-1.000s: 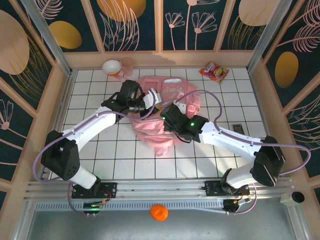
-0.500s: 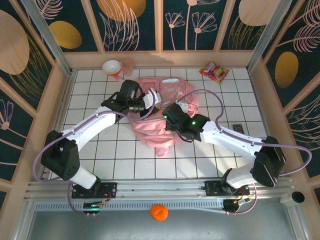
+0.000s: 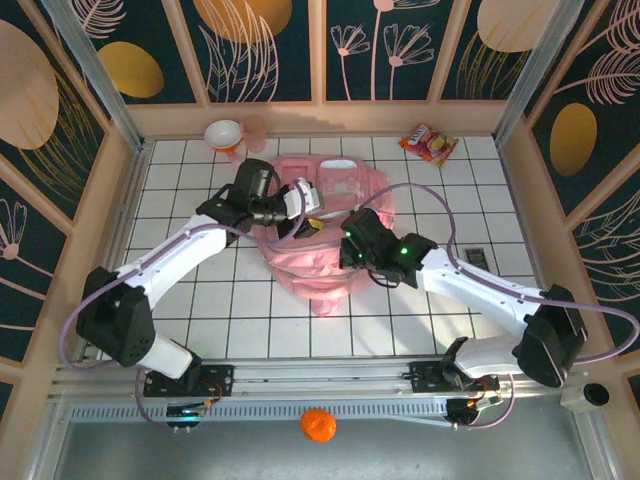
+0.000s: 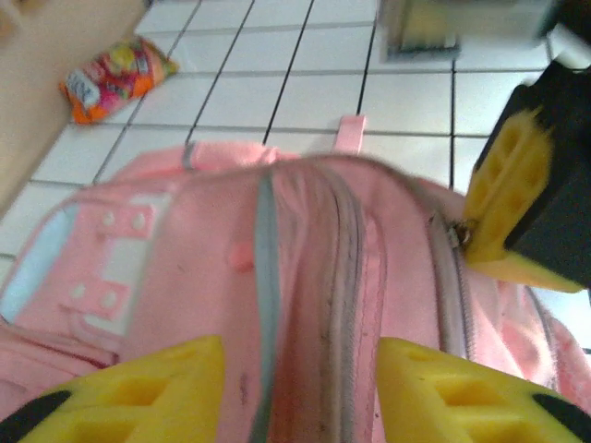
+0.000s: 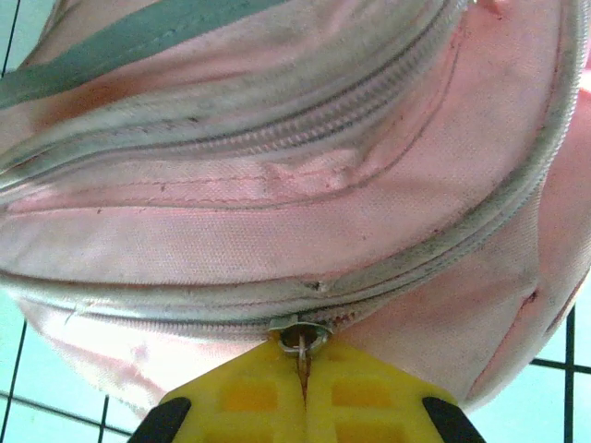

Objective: Pack the student bag

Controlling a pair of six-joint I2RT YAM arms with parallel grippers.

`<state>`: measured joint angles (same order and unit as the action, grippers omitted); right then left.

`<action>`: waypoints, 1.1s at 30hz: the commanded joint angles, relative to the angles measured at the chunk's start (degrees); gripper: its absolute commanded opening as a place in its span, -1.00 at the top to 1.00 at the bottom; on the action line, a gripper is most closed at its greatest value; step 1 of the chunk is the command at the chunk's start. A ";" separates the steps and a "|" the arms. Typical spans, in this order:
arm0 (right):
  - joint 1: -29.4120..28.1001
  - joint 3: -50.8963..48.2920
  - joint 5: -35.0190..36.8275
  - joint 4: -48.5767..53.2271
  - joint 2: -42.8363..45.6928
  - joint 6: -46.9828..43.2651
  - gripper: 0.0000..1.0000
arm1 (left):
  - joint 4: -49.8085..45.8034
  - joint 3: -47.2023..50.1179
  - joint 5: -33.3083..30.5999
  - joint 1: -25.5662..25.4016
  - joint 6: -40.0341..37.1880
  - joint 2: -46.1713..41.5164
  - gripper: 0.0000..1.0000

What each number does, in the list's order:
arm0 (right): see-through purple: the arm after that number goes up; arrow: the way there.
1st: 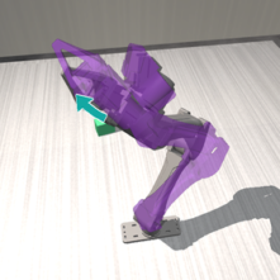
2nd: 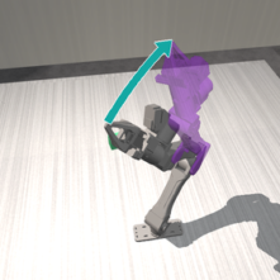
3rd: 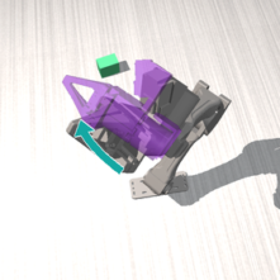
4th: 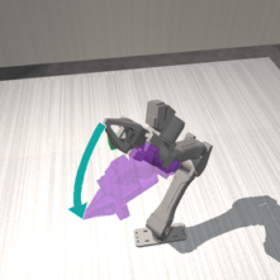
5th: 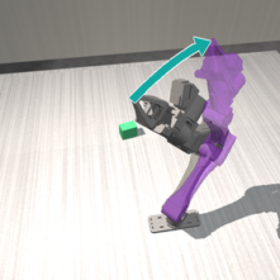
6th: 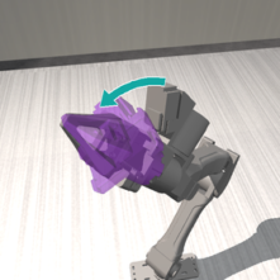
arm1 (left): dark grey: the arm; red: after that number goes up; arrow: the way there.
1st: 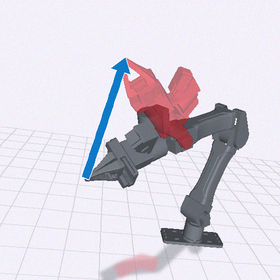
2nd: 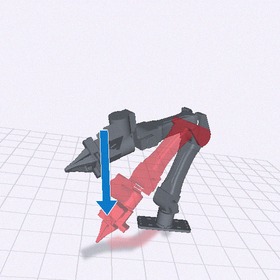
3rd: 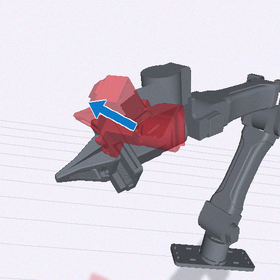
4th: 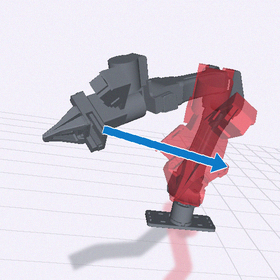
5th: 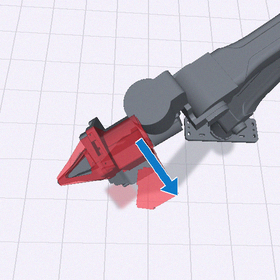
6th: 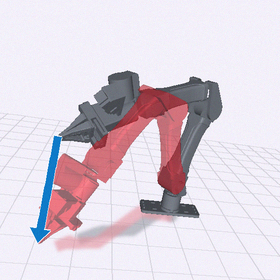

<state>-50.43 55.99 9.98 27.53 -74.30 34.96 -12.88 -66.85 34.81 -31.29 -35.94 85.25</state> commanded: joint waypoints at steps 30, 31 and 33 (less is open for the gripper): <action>21.72 -8.25 -20.22 -1.18 6.55 -13.76 1.00 | 0.61 14.39 -11.33 -6.41 -13.05 -7.65 1.00; 23.61 -8.60 -20.01 -1.17 6.32 -14.71 1.00 | 0.65 14.36 -10.58 -6.36 -12.91 -8.18 1.00; 27.10 -9.07 -20.65 -2.04 5.99 -16.21 1.00 | 1.17 14.72 -8.41 -6.38 -12.88 -9.47 1.00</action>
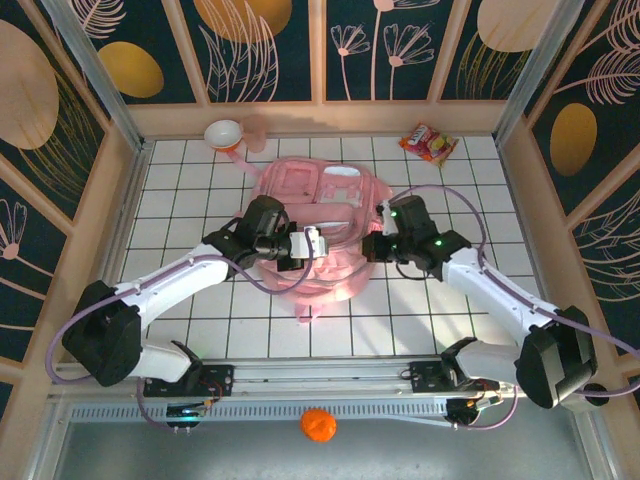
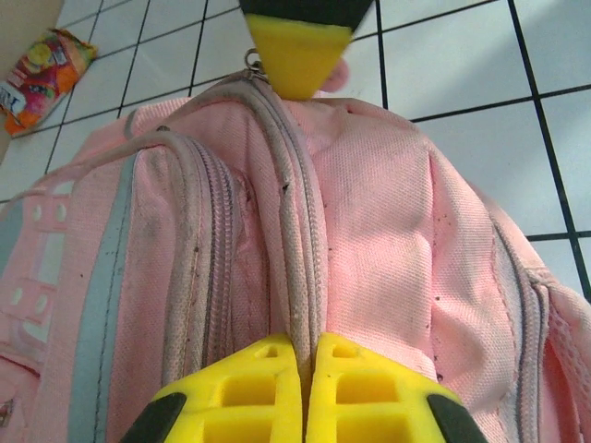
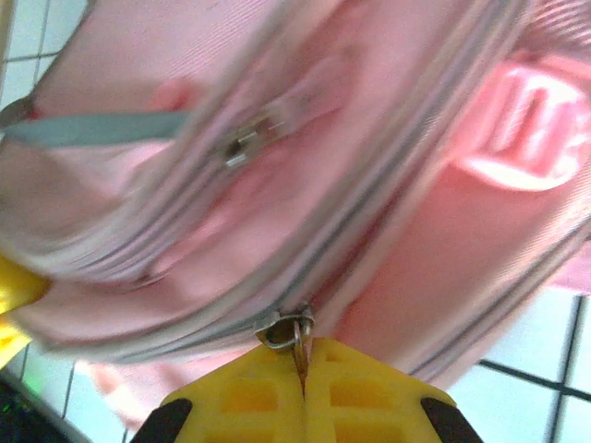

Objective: Pack the student bag

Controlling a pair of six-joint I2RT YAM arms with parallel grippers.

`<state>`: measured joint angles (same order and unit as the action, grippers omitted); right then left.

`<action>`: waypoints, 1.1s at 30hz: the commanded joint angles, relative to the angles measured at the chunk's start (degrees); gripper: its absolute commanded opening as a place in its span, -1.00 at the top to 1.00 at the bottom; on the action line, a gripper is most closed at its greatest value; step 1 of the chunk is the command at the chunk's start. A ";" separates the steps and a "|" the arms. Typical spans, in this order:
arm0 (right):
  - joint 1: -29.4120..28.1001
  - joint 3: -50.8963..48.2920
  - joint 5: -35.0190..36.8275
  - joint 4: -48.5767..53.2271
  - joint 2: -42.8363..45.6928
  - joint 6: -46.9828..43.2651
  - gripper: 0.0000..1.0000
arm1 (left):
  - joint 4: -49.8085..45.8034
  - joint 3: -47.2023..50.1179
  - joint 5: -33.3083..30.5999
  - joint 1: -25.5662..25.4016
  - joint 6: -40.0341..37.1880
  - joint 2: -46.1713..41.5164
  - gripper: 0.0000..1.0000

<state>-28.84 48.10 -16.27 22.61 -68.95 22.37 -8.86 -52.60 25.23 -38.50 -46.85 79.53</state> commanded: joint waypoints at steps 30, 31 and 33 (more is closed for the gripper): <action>24.60 8.08 1.34 5.54 -2.98 -13.93 0.22 | 4.38 1.55 10.94 0.76 7.83 -7.91 -0.31; 26.45 8.64 2.03 8.67 -2.54 -14.77 0.17 | 5.78 1.46 11.44 0.78 9.73 -7.73 -0.36; 30.88 9.04 3.20 14.03 -2.42 -17.18 0.08 | 8.23 1.35 12.01 0.76 12.32 -7.31 -0.41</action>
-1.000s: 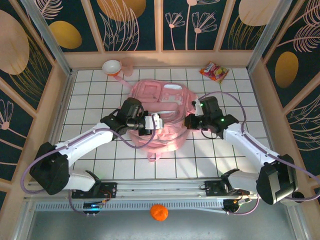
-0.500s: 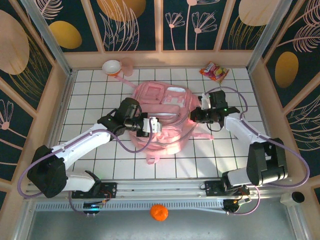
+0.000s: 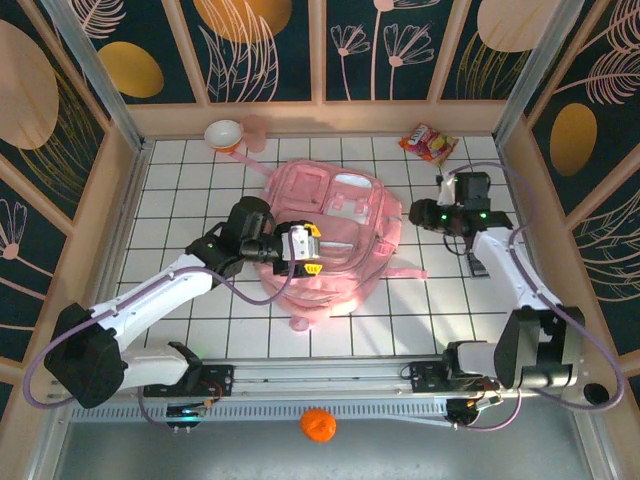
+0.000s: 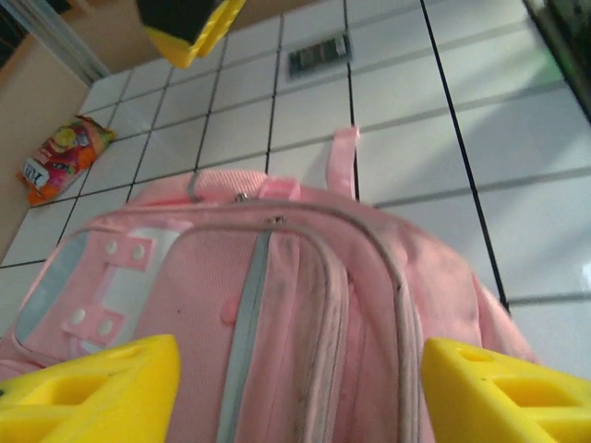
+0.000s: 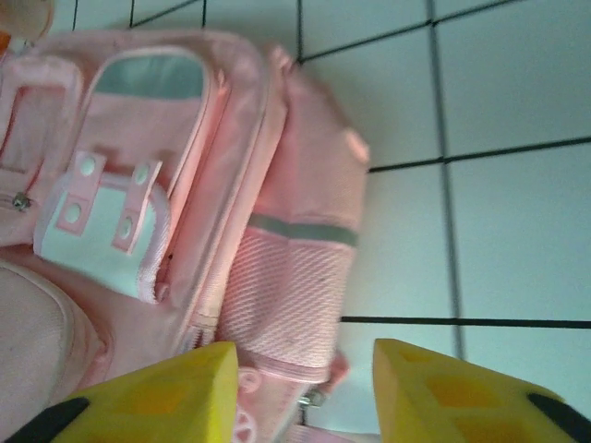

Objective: Pack the student bag

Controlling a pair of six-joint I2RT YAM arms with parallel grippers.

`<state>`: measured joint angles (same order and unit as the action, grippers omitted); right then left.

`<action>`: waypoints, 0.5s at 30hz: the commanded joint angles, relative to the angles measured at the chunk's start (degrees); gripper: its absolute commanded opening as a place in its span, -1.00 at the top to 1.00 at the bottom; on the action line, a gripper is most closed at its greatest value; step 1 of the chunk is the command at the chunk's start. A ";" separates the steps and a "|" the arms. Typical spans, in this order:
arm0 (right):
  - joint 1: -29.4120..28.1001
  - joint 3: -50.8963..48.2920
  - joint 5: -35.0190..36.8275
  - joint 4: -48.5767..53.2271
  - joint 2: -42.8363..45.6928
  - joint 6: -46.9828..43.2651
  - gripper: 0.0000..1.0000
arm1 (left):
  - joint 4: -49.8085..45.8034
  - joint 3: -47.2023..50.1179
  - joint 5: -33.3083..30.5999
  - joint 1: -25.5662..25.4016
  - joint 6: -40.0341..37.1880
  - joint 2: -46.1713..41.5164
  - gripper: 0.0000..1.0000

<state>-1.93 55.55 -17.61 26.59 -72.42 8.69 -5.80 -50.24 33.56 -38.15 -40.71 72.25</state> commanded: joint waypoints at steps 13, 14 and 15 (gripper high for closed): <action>24.07 1.87 -0.08 9.16 -8.17 -1.99 -0.16 | 6.26 -0.47 -6.86 0.38 4.12 5.22 -0.40; 23.67 1.51 -0.43 8.51 -8.49 -1.91 -0.16 | 4.95 -0.58 -7.40 0.43 1.08 6.35 -0.41; 23.48 1.14 -0.58 8.09 -8.81 -1.77 -0.16 | 3.50 -1.03 -7.74 0.39 -1.49 7.61 -0.41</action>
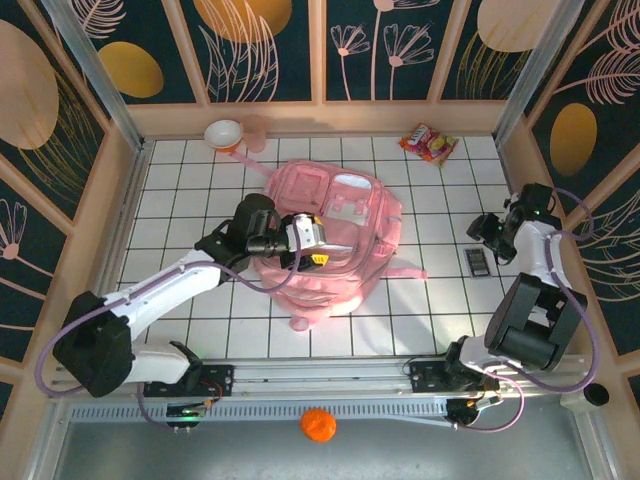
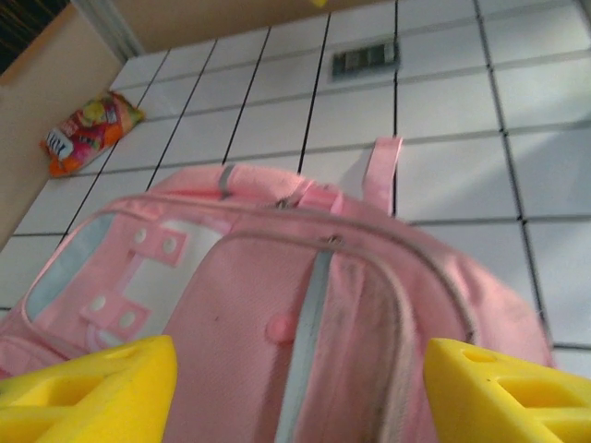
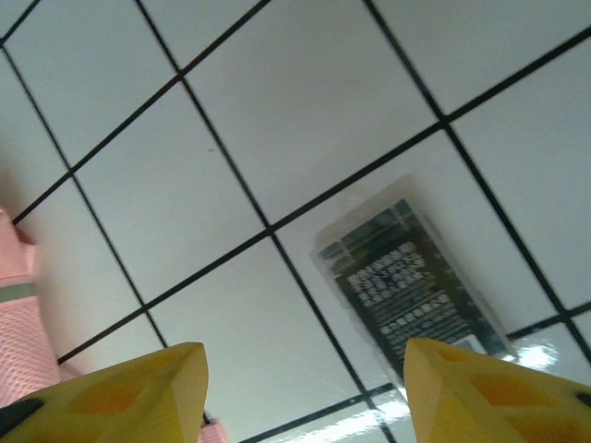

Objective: Pack the student bag

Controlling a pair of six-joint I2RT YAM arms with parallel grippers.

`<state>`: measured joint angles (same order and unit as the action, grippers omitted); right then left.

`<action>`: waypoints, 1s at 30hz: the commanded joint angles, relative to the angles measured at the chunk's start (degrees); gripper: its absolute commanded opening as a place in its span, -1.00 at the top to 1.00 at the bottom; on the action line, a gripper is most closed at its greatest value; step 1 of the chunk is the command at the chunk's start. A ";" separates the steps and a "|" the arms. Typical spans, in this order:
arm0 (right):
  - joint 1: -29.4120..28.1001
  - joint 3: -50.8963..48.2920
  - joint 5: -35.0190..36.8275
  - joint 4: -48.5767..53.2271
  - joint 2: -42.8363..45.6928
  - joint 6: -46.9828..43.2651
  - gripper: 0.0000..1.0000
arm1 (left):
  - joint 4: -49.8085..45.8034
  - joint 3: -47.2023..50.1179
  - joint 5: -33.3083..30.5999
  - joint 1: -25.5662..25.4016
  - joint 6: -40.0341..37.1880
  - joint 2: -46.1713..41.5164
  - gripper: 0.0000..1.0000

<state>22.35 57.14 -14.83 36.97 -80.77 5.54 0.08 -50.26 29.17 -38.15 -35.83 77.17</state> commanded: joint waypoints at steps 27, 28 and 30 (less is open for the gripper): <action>-2.30 -2.91 -9.52 -5.38 6.15 1.26 -0.16 | -11.05 -2.56 1.56 0.42 -20.08 10.53 -0.48; -2.42 -2.92 -9.52 -5.33 6.15 1.27 -0.16 | -10.33 -2.57 0.68 0.39 -19.72 10.99 -0.47; -2.74 -3.08 -9.56 -5.38 6.36 1.24 -0.16 | -8.70 -2.70 -0.69 0.40 -19.01 11.75 -0.43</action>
<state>20.32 54.98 -23.38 32.32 -76.01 6.50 -9.58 -52.62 29.61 -38.15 -53.78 87.44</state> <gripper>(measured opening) 0.581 0.723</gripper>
